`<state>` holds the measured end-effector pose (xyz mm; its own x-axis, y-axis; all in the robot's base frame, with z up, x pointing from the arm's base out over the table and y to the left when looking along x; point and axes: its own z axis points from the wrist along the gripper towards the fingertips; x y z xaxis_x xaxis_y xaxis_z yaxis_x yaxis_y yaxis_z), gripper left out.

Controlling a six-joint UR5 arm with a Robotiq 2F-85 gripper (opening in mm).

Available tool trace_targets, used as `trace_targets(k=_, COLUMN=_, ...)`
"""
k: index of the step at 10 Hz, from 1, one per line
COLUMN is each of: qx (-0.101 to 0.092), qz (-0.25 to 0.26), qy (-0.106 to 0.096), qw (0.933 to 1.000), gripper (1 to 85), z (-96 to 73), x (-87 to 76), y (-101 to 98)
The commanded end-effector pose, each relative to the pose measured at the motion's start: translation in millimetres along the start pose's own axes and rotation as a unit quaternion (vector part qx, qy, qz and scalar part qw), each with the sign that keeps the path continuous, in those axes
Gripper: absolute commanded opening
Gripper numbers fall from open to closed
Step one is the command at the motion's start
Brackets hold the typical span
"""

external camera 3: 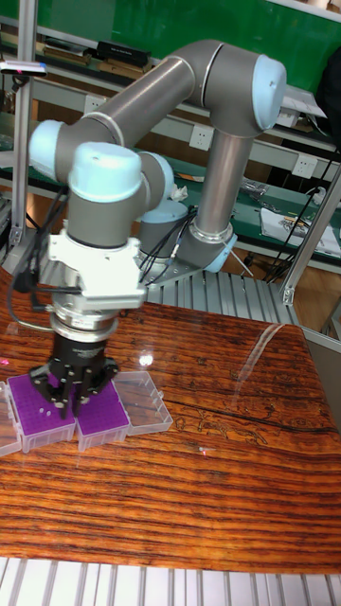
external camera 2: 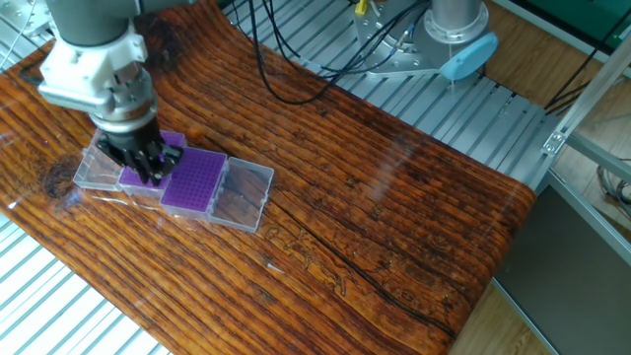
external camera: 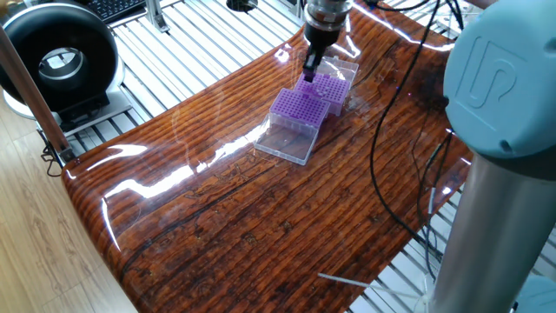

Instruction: Transfer all small pipette tips from one holder to another

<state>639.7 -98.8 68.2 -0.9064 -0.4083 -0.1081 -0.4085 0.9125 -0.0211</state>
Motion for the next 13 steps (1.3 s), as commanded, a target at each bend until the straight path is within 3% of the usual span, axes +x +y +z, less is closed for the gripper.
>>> trace_targets(k=1, qx=-0.013, qz=0.033, qy=-0.005, qw=0.9994, gripper=21.7, z=-5.1, x=-26.0, y=37.7)
trace_targets(k=5, qx=-0.037, qz=0.065, qy=-0.014, qw=0.9971, gripper=19.0, z=-13.6, x=-55.3, y=85.2)
trace_targets(k=11, qx=-0.121, qz=0.044, qy=-0.065, qw=0.9895, gripper=19.0, z=-20.4, x=-94.9, y=168.1)
trace_targets(k=13, qx=-0.143, qz=0.018, qy=-0.08, qw=0.9863, gripper=19.3, z=-24.0, x=-100.2, y=184.0)
